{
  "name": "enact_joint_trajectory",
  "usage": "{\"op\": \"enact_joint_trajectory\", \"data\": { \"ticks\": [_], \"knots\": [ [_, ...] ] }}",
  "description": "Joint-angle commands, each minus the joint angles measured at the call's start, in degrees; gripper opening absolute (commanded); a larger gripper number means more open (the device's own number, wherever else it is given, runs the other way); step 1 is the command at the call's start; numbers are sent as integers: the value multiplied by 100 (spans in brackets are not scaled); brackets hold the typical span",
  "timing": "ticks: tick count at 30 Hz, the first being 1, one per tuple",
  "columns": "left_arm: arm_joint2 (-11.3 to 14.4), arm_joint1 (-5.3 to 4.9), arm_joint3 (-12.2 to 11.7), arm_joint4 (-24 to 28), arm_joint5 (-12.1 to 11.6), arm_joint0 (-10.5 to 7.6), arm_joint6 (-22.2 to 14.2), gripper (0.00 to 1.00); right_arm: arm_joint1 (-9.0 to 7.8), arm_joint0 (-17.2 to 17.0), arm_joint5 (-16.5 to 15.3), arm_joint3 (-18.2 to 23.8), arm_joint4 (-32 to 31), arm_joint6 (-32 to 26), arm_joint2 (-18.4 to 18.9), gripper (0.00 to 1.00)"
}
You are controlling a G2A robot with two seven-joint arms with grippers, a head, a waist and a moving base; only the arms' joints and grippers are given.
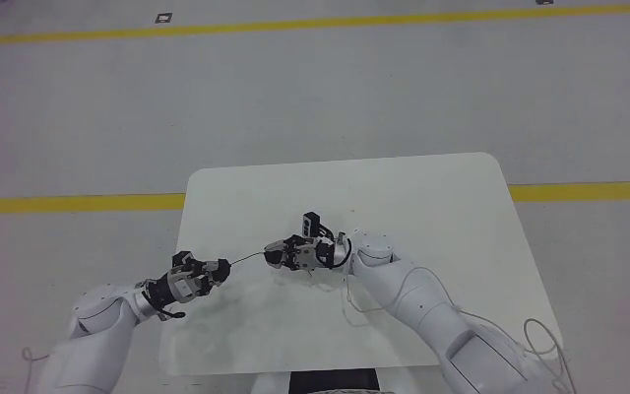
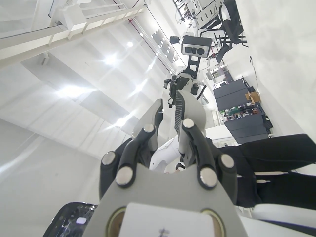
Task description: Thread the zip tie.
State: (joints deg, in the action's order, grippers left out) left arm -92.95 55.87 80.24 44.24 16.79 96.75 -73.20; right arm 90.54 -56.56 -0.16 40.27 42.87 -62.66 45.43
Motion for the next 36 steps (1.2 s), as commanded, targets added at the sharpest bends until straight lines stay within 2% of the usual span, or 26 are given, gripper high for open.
{"op": "enact_joint_trajectory", "data": {
  "ticks": [1,12,17,28,30,33,36],
  "knots": [
    [0,0,0,0,0,0,0,0,10,8,-8,-18,4,-7,-4,11],
    [0,0,0,0,0,0,0,0,73,68,-42,-132,12,-49,-25,9],
    [0,0,0,0,0,0,0,0,92,85,-43,-140,-6,-36,-27,0],
    [0,0,0,0,0,0,0,0,107,72,-105,-129,-99,19,-9,0],
    [0,0,0,0,0,0,0,100,104,59,-136,-114,-100,42,12,0],
    [5,2,7,14,-10,-5,29,100,96,38,-153,-91,-112,71,43,0],
    [60,13,83,81,-84,4,272,100,83,8,-132,-69,-116,88,76,0]
  ]
}}
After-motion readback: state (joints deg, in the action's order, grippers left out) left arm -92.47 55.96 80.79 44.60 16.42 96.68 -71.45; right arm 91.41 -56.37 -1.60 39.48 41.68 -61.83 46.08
